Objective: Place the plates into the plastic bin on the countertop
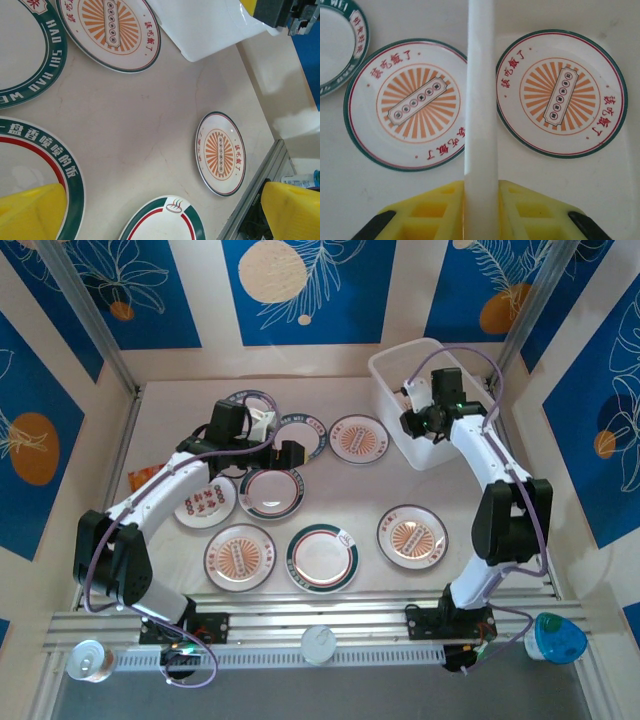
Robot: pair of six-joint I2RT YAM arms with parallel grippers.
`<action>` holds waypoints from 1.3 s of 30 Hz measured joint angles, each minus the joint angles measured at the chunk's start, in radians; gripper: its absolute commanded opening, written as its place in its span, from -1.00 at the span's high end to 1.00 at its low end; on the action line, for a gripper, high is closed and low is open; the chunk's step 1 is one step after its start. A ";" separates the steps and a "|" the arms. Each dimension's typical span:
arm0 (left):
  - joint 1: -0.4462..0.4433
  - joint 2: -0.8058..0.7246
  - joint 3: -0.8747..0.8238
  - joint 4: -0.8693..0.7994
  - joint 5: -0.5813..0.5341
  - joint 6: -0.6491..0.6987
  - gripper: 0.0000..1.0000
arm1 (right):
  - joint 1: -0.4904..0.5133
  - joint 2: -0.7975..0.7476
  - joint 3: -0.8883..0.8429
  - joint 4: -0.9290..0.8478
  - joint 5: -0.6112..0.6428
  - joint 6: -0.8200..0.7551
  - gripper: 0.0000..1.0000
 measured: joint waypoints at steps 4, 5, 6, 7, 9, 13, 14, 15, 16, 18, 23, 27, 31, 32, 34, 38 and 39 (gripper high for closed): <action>-0.006 -0.005 0.000 0.000 0.000 0.000 -0.99 | -0.040 -0.065 -0.068 -0.004 -0.034 -0.043 0.58; -0.008 -0.008 0.000 0.000 0.000 0.000 -0.99 | -0.054 -0.082 -0.084 -0.005 -0.044 -0.057 0.57; -0.009 -0.012 0.000 0.000 0.000 0.000 -0.99 | -0.068 -0.097 -0.098 -0.008 -0.052 -0.069 0.56; -0.010 -0.016 0.000 0.000 0.000 0.000 -0.99 | -0.077 -0.108 -0.108 -0.010 -0.056 -0.076 0.52; -0.012 -0.022 0.000 0.000 0.000 0.000 -0.99 | -0.096 -0.129 -0.119 -0.017 -0.063 -0.088 0.38; -0.014 -0.029 0.000 -0.001 0.000 0.000 -1.00 | -0.102 -0.146 -0.108 -0.021 -0.063 -0.087 0.15; -0.014 -0.031 0.000 -0.002 0.000 0.000 -0.99 | -0.098 -0.144 -0.092 -0.029 -0.063 -0.072 0.12; -0.015 -0.031 0.000 -0.003 0.000 0.000 -0.99 | -0.092 -0.143 -0.074 -0.040 -0.063 -0.054 0.06; -0.015 -0.032 0.000 -0.005 0.000 0.000 -0.99 | -0.084 -0.143 -0.053 -0.052 -0.063 -0.028 0.00; -0.015 -0.034 0.000 -0.008 -0.001 0.000 -0.99 | -0.056 -0.142 0.006 -0.068 -0.055 0.047 -0.04; -0.015 -0.034 0.000 -0.008 -0.005 0.001 -0.99 | 0.058 -0.072 0.182 -0.069 0.037 0.290 -0.04; -0.015 -0.034 0.000 -0.011 -0.009 0.003 -0.99 | 0.123 0.086 0.369 -0.108 0.114 0.525 -0.14; -0.015 -0.034 0.000 -0.016 -0.016 0.013 -0.99 | 0.174 0.310 0.644 -0.213 0.262 0.698 -0.26; -0.015 -0.034 0.000 -0.016 -0.019 0.016 -0.99 | 0.187 0.378 0.727 -0.238 0.299 0.732 -0.28; -0.015 -0.034 0.000 -0.016 -0.024 0.019 -0.99 | 0.206 0.482 0.859 -0.296 0.353 0.778 -0.29; -0.015 -0.034 0.000 -0.022 -0.032 0.021 -0.99 | 0.231 0.676 1.115 -0.411 0.454 0.851 -0.28; -0.015 -0.034 0.000 -0.024 -0.035 0.024 -0.99 | 0.233 0.713 1.160 -0.434 0.473 0.864 -0.27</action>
